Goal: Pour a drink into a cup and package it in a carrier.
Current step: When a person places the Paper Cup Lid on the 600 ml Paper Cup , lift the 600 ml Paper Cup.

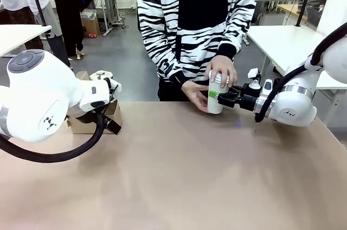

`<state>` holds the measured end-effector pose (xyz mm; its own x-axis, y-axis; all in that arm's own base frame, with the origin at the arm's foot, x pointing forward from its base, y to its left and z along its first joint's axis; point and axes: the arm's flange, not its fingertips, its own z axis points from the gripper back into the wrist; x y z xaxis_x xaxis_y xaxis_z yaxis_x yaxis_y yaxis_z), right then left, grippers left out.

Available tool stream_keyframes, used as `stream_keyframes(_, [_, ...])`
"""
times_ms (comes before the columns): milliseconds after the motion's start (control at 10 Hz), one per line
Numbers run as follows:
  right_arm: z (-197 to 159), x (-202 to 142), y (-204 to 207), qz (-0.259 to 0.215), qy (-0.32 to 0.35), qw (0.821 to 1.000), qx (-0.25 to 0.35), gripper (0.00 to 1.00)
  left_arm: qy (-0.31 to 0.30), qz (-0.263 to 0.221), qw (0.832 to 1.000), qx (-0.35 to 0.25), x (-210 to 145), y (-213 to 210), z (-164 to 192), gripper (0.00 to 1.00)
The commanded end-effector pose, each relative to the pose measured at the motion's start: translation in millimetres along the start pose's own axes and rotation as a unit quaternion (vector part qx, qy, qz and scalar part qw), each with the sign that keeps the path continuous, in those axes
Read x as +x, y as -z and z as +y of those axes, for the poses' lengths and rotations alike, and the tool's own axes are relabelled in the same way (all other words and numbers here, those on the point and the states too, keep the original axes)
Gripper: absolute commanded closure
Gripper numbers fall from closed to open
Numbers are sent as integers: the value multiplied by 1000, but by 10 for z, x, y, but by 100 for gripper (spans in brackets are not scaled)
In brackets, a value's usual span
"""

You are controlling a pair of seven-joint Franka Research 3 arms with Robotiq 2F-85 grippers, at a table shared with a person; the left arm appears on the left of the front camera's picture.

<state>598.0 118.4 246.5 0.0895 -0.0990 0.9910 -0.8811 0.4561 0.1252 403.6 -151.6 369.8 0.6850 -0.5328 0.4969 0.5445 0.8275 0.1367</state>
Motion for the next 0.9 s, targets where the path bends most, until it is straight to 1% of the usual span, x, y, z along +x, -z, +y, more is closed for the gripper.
stream_keyframes(0, [2,23,27,-5,-1,1000,-4,19,0,-1,1000,-1,0,-5,-2,0])
stream_keyframes(800, [2,23,27,-5,-1,1000,-4,19,0,-1,1000,-1,0,-5,-2,0])
